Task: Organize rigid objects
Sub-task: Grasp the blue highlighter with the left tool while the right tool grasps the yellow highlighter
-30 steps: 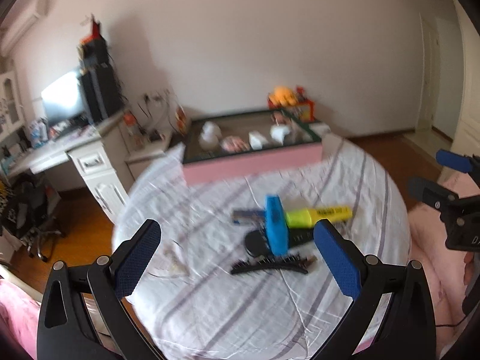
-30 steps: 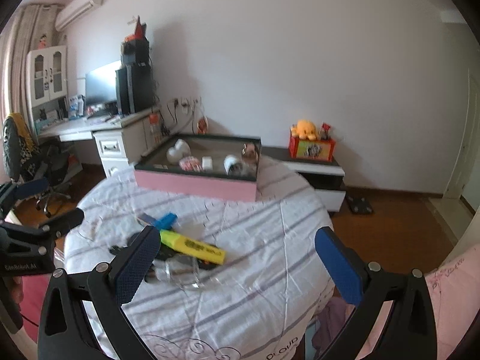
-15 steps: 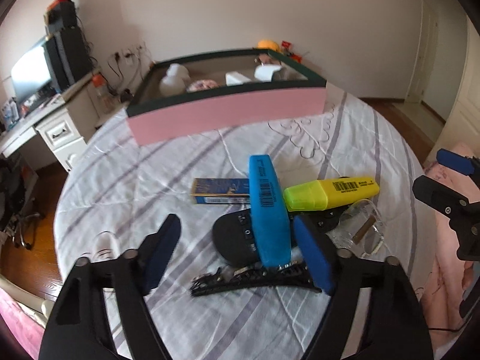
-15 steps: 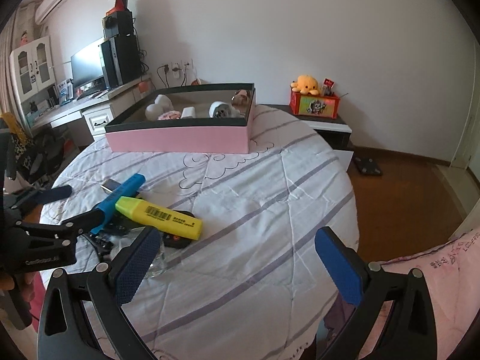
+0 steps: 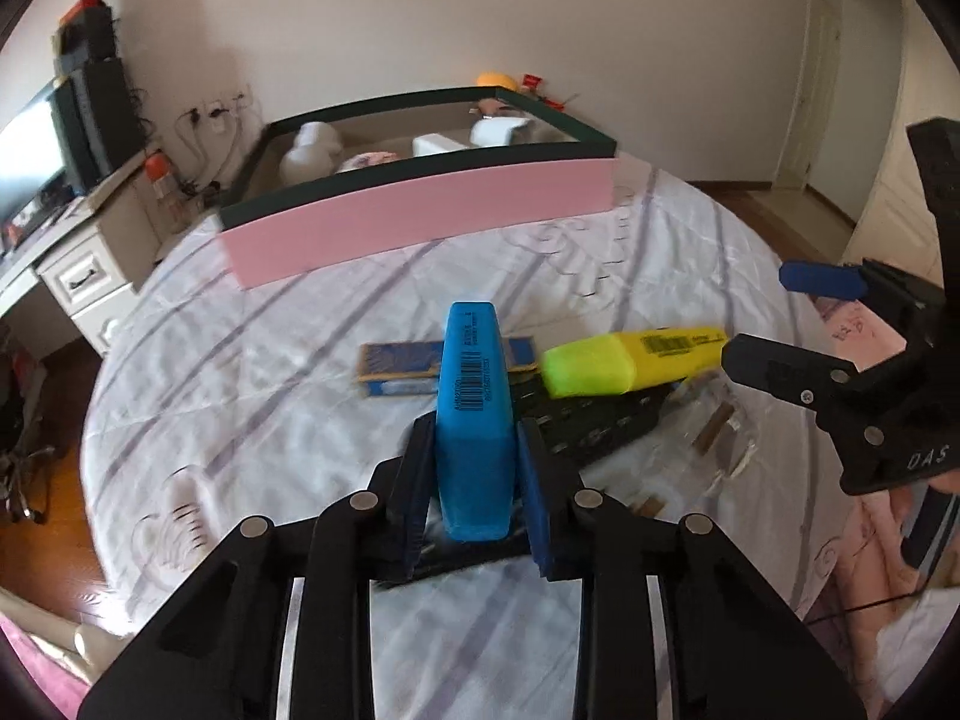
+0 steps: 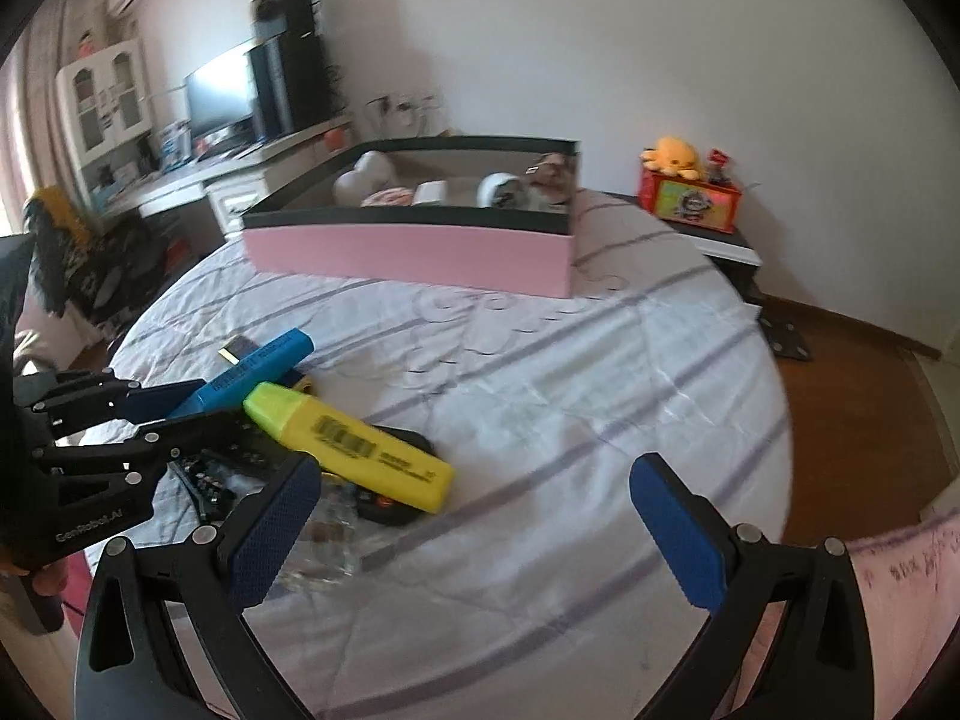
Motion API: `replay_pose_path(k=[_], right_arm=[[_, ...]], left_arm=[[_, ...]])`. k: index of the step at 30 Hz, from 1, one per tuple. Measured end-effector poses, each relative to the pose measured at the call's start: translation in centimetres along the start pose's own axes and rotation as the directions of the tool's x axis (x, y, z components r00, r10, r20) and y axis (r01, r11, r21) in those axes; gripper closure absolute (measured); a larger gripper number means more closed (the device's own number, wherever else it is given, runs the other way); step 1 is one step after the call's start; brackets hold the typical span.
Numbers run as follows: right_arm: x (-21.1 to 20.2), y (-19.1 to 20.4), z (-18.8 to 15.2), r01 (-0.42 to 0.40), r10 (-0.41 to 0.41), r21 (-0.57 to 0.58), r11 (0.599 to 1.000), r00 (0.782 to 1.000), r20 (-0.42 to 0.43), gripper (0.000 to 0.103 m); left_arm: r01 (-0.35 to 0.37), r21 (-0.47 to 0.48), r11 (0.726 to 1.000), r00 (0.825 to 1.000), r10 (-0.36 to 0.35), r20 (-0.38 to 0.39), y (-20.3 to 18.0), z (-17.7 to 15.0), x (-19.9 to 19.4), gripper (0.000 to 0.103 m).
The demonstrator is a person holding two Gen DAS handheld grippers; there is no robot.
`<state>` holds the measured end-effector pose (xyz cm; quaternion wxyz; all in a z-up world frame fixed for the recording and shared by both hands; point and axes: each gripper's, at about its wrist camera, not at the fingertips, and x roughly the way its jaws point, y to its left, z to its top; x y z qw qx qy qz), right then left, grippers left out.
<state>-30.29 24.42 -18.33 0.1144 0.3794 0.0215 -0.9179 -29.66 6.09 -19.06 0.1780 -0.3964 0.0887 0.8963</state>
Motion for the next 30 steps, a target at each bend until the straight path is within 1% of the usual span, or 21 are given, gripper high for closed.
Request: replay_pose_path(k=[1,4,6,8,10,11,12,13,15,16,17,18,20,21,22,24,26,29,30], right_arm=[[0.3,0.4,0.2,-0.014,0.014,-0.018,1.000,1.000,-0.007,0.000],[1.7,1.7,1.0,-0.059,0.056,-0.068,0.996,0.997,-0.045,0.000],[2.6,2.4,1.3,-0.083,0.076,-0.096,0.992,0.994,-0.072,0.000],[3.6,2.9,1.5,-0.082,0.070,-0.122,0.989,0.992,-0.102,0.002],[4.5,3.1,1.6,-0.080,0.064,-0.127,0.989,0.990,-0.125,0.011],[4.8,2.9,1.6,-0.101,0.086,-0.111,0.989,0.987,-0.137,0.022],[4.8,2.7,1.8,-0.138,0.126,-0.085,0.987,0.983,-0.135,0.032],[4.8,2.6,1.8,-0.159,0.148,-0.072,0.985,0.979,-0.139,0.038],[4.8,2.6,1.9,-0.172,0.162,-0.061,0.983,0.977,-0.139,0.051],[4.9,2.5,2.0,-0.178,0.168,-0.053,0.983,0.975,-0.143,0.055],[5.0,2.3,2.1,-0.196,0.189,-0.036,0.980,0.971,-0.148,0.062],[4.9,2.1,2.2,-0.191,0.186,-0.025,0.981,0.972,-0.143,0.071],[5.0,1.8,2.4,-0.142,0.138,-0.018,0.990,0.980,-0.144,0.075],[5.1,1.2,2.4,-0.125,0.124,-0.003,0.992,0.981,-0.148,0.075],[5.2,0.8,2.5,-0.119,0.118,0.003,0.993,0.982,-0.150,0.075],[5.4,-0.2,2.5,-0.070,0.071,0.013,0.997,0.986,-0.150,0.075],[5.5,-1.2,2.4,-0.011,0.014,0.018,1.000,0.988,-0.151,0.075],[5.6,-2.3,2.3,0.003,0.004,0.042,0.999,0.989,-0.150,0.076],[5.6,-2.3,2.3,0.007,-0.002,0.037,0.999,0.989,-0.148,0.076]], left_arm=[[-0.021,-0.005,1.000,1.000,0.021,-0.003,0.4,-0.2,-0.3,0.076],[-0.044,-0.028,0.999,0.999,0.044,-0.013,1.9,-1.0,-0.9,0.076],[-0.082,-0.033,0.996,0.996,0.082,-0.020,2.8,-1.7,-1.3,0.076],[-0.083,-0.045,0.995,0.996,0.082,-0.029,3.3,-2.3,-1.5,0.076],[-0.084,-0.056,0.995,0.996,0.082,-0.029,3.8,-2.7,-1.7,0.076],[-0.081,-0.059,0.995,0.997,0.079,-0.026,3.9,-2.8,-1.8,0.076],[-0.075,-0.064,0.995,0.997,0.074,-0.025,4.0,-2.8,-1.8,0.074],[-0.076,-0.068,0.995,0.997,0.074,-0.025,4.1,-2.9,-1.8,0.073],[-0.070,-0.074,0.995,0.997,0.069,-0.024,4.3,-2.9,-1.8,0.073],[-0.068,-0.079,0.995,0.997,0.067,-0.024,4.3,-2.9,-1.7,0.072],[-0.066,-0.089,0.994,0.998,0.064,-0.026,4.5,-2.8,-1.5,0.068],[-0.069,-0.096,0.993,0.997,0.066,-0.028,4.5,-2.8,-1.4,0.064],[-0.073,-0.107,0.992,0.997,0.070,-0.032,4.9,-2.7,-1.1,0.057],[-0.079,-0.113,0.990,0.996,0.075,-0.037,5.0,-2.6,-0.9,0.053],[-0.083,-0.124,0.989,0.996,0.079,-0.041,5.3,-2.5,-0.6,0.051],[-0.080,-0.134,0.988,0.996,0.075,-0.047,5.5,-2.5,-0.2,0.047],[-0.094,-0.138,0.986,0.995,0.087,-0.053,5.6,-2.4,0.3,0.043],[-0.100,-0.136,0.986,0.994,0.095,-0.049,5.6,-2.2,0.8,0.043],[-0.101,-0.134,0.986,0.994,0.096,-0.043,5.6,-2.2,1.0,0.045]])
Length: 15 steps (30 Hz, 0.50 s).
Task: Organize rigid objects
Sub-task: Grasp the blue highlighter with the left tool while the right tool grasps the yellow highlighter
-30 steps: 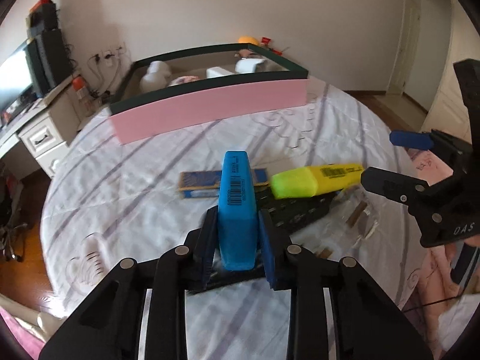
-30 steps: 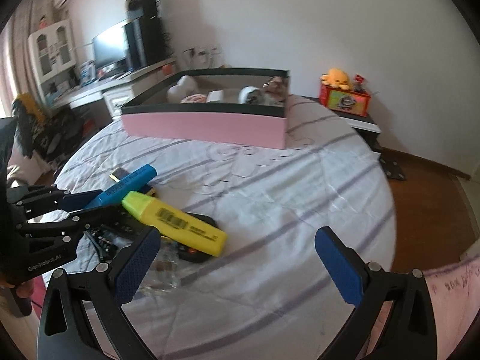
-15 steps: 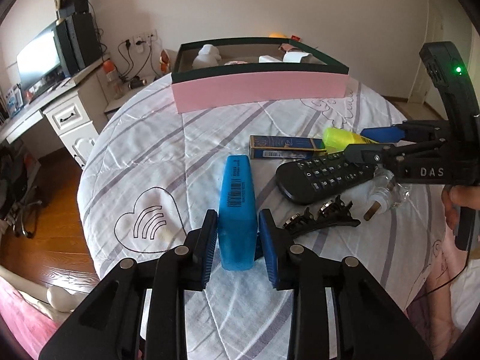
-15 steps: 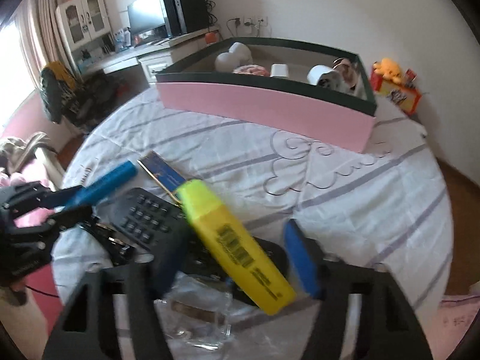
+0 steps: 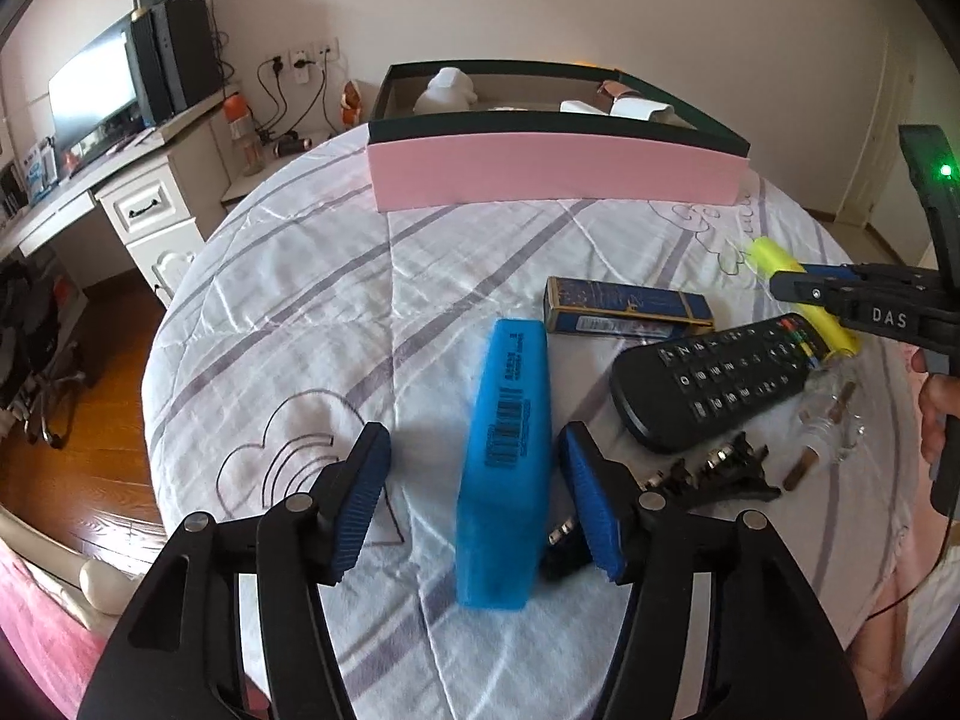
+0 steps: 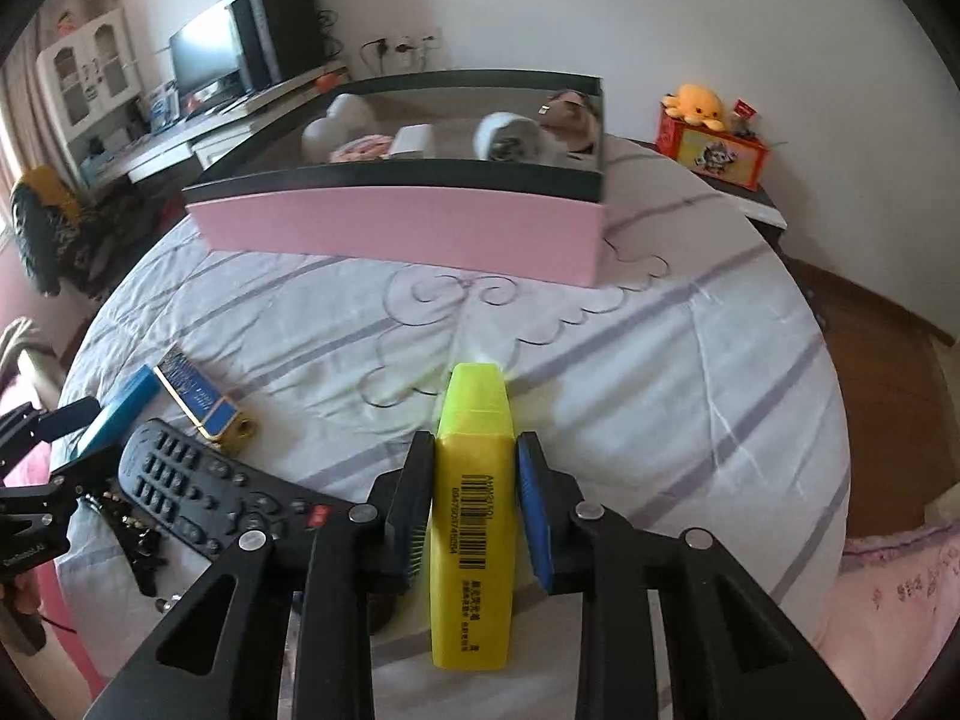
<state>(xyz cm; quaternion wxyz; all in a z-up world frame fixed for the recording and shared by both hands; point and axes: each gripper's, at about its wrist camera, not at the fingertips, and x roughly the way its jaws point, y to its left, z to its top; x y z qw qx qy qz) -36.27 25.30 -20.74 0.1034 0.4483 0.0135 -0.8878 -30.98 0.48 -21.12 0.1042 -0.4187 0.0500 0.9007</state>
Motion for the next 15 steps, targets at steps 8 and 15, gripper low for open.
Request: replay_pose_path(k=[8,15], right_arm=[[0.1,0.6,-0.1,0.030,-0.029,-0.036,0.999,0.999,0.021,0.076],[-1.8,0.5,-0.1,0.026,-0.025,-0.019,0.999,0.996,0.086,0.076]], left_arm=[[0.010,0.022,1.000,1.000,-0.011,0.025,-0.2,0.4,0.1,0.077],[0.013,0.015,1.000,0.998,-0.014,0.066,0.3,1.1,-1.8,0.077]])
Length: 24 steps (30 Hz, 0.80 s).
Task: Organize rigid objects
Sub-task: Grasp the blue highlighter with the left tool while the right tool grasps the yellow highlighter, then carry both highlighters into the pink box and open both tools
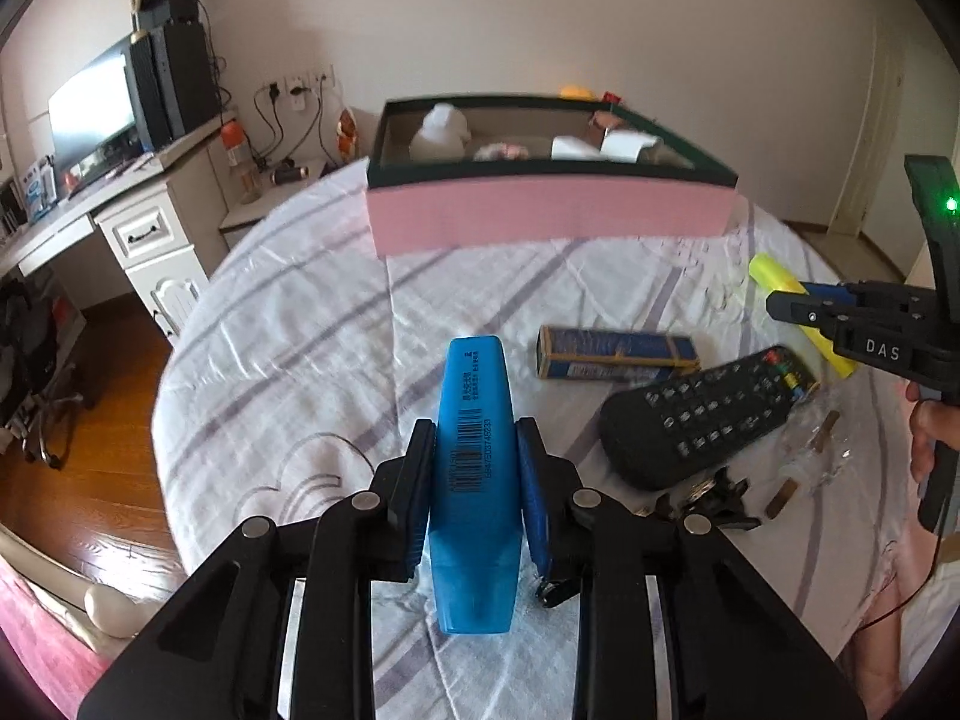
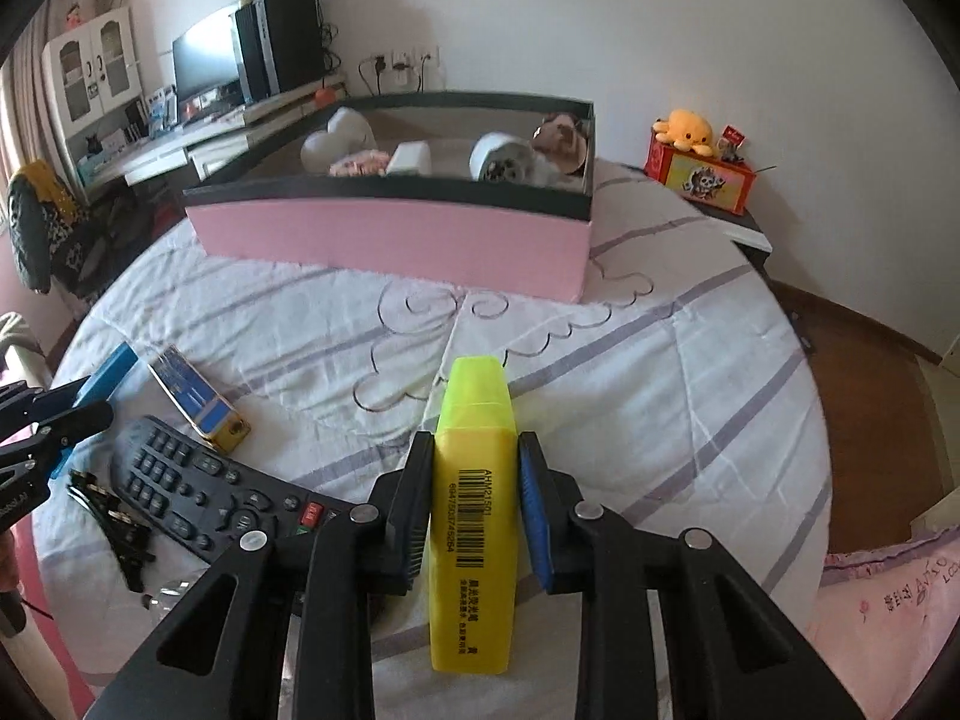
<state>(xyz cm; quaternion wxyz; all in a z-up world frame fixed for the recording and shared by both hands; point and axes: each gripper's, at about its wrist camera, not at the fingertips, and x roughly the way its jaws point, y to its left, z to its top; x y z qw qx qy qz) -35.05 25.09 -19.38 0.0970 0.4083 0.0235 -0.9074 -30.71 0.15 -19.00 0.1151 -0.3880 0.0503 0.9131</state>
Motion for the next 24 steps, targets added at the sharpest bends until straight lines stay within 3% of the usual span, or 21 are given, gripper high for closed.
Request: replay_pose_path(k=[12,24], right_arm=[[-7.2,2.0,1.9,-0.012,0.015,-0.017,1.000,0.986,0.164,0.076],[-15.3,5.0,3.0,-0.013,0.032,-0.057,0.998,0.939,0.342,0.076]], left_arm=[[-0.029,0.008,1.000,0.989,0.028,0.143,-0.2,2.6,-6.2,0.077],[-0.051,0.002,0.999,0.948,0.047,0.313,-0.4,5.2,-13.5,0.077]])
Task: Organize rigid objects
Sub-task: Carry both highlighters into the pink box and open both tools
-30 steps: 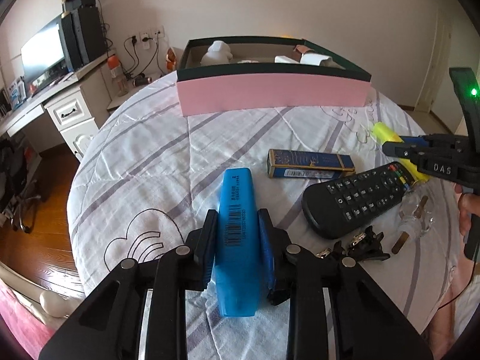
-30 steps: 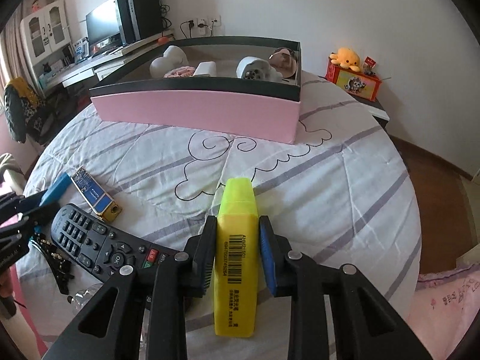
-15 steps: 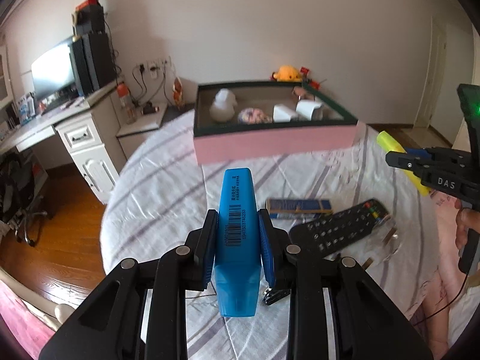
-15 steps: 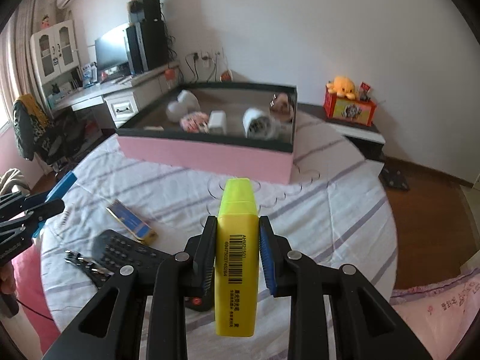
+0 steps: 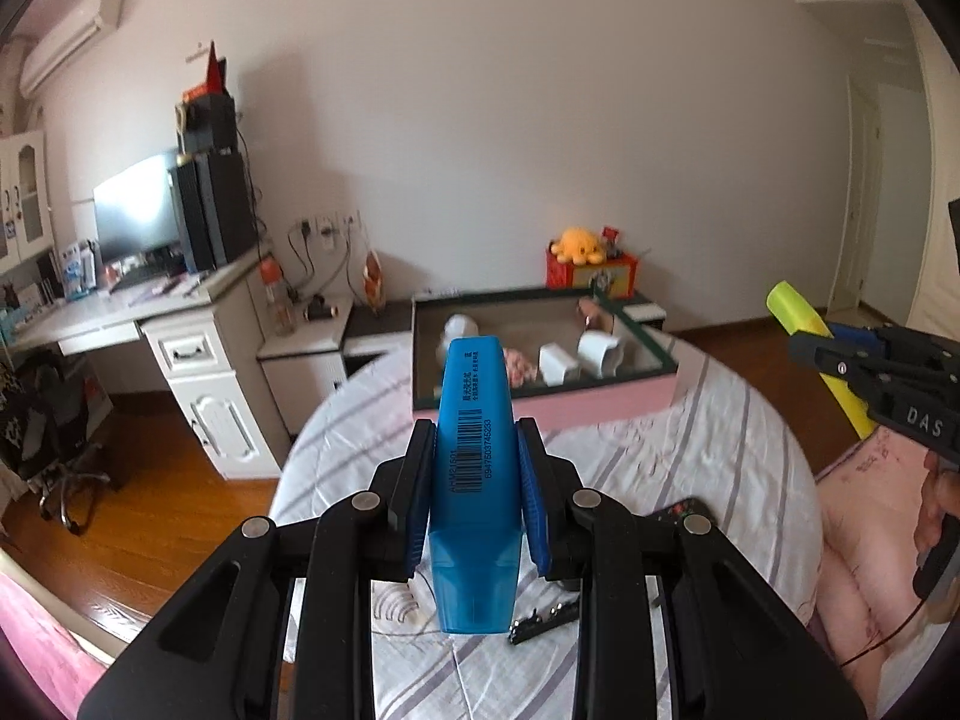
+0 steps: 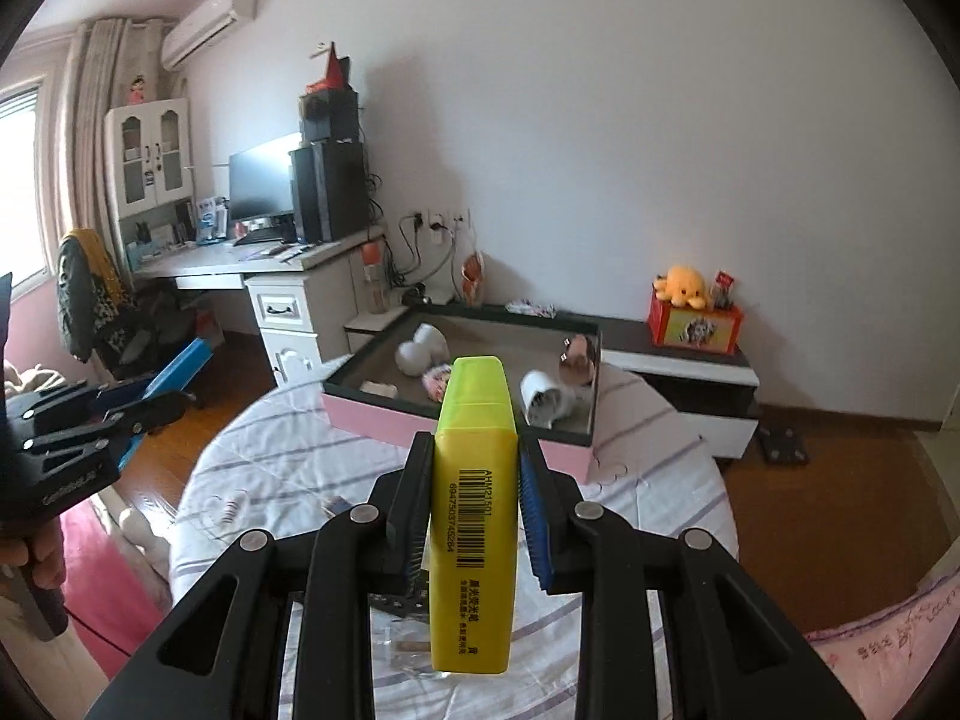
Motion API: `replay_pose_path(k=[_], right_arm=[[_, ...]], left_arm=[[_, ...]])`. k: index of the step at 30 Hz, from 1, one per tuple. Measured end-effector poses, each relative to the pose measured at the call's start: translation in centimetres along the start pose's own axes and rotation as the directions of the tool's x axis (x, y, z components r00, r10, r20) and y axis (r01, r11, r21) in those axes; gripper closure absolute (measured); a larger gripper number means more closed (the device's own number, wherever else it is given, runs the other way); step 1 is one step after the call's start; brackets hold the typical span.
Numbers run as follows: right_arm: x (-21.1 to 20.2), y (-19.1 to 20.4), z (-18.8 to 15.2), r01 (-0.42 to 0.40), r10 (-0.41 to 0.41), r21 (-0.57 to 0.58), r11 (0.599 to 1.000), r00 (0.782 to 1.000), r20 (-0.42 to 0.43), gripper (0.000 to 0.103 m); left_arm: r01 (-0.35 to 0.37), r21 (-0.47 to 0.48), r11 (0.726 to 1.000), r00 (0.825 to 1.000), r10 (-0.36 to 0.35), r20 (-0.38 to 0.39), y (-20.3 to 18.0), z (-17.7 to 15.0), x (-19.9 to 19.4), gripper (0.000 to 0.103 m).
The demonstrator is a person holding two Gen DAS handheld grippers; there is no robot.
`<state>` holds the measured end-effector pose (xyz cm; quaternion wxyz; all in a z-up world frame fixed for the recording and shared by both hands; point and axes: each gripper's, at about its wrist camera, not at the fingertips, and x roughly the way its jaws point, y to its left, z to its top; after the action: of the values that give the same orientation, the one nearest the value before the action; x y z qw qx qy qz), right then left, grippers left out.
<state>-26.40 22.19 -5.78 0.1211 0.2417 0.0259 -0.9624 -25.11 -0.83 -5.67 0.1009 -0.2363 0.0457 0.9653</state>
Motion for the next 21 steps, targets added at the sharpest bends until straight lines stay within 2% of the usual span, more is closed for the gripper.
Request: replay_pose_path(k=[10,21], right_arm=[[-0.8,0.7,1.3,-0.017,0.018,-0.012,1.000,0.999,0.042,0.076],[1.3,0.3,2.4,-0.031,0.032,-0.034,0.999,0.999,0.028,0.076]], left_arm=[[-0.038,0.033,0.999,0.996,0.036,0.079,0.1,2.6,-2.0,0.077],[-0.061,0.069,0.996,0.995,0.055,0.085,-0.6,4.7,0.5,0.077]])
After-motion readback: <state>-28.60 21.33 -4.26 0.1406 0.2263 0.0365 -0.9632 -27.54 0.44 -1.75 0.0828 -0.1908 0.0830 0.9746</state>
